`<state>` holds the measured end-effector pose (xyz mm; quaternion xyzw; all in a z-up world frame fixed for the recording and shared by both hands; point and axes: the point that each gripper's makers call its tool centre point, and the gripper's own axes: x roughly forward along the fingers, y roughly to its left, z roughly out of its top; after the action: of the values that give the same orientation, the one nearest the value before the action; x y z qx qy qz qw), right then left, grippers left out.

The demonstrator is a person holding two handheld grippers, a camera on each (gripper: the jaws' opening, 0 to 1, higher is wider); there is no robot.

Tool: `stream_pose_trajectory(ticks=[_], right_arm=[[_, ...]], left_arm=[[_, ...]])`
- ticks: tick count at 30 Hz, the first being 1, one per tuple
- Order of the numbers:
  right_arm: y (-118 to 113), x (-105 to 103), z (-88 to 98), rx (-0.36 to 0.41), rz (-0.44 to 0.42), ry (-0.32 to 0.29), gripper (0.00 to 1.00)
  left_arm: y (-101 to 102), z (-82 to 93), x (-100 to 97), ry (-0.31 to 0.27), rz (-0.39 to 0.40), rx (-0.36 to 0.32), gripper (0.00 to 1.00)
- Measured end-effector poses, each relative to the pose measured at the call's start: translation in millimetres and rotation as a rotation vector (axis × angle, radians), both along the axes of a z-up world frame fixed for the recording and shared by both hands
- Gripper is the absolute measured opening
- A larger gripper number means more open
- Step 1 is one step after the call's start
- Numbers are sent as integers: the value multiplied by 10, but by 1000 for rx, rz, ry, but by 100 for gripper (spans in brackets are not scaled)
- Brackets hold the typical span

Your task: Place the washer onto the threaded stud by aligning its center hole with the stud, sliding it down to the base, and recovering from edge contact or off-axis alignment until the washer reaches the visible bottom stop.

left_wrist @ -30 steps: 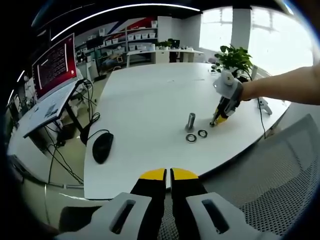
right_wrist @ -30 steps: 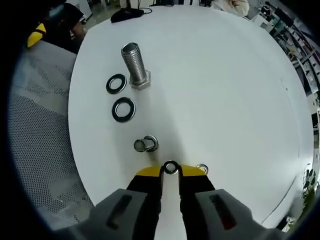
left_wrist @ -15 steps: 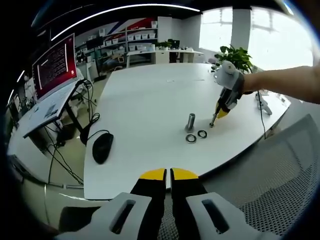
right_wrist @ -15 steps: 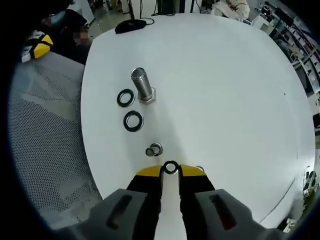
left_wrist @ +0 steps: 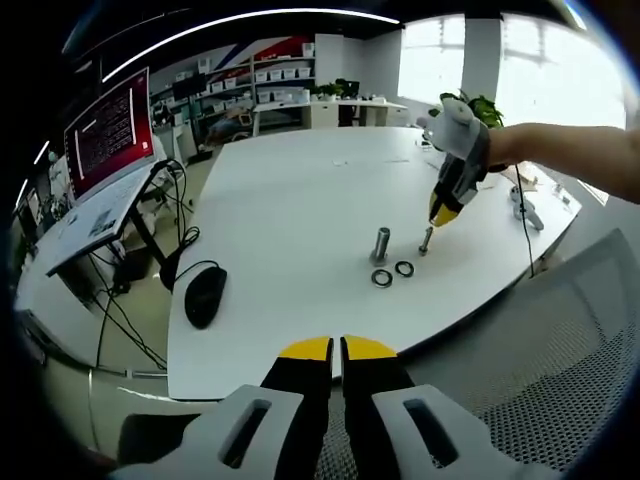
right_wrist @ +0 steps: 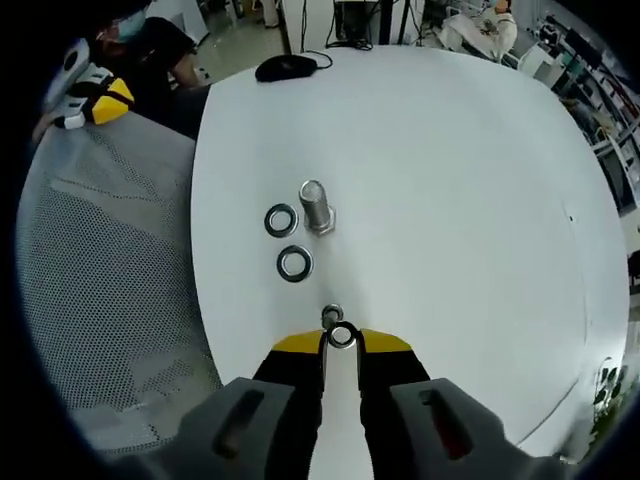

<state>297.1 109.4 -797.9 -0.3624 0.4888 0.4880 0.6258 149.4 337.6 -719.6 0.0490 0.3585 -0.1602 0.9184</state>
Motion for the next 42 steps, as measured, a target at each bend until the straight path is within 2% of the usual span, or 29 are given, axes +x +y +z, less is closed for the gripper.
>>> stream_pose_trajectory(ticks=[10, 23, 42], right_arm=[[32, -50, -56, -36, 57, 18, 13], [22, -52, -120, -43, 53, 16, 13], [28, -51, -418, -62, 62, 21, 13]], left_arm=[[2, -5, -3, 3, 0, 1, 1], [0, -10, -3, 6, -2, 3, 1], [9, -20, -7, 12, 3, 6, 0]])
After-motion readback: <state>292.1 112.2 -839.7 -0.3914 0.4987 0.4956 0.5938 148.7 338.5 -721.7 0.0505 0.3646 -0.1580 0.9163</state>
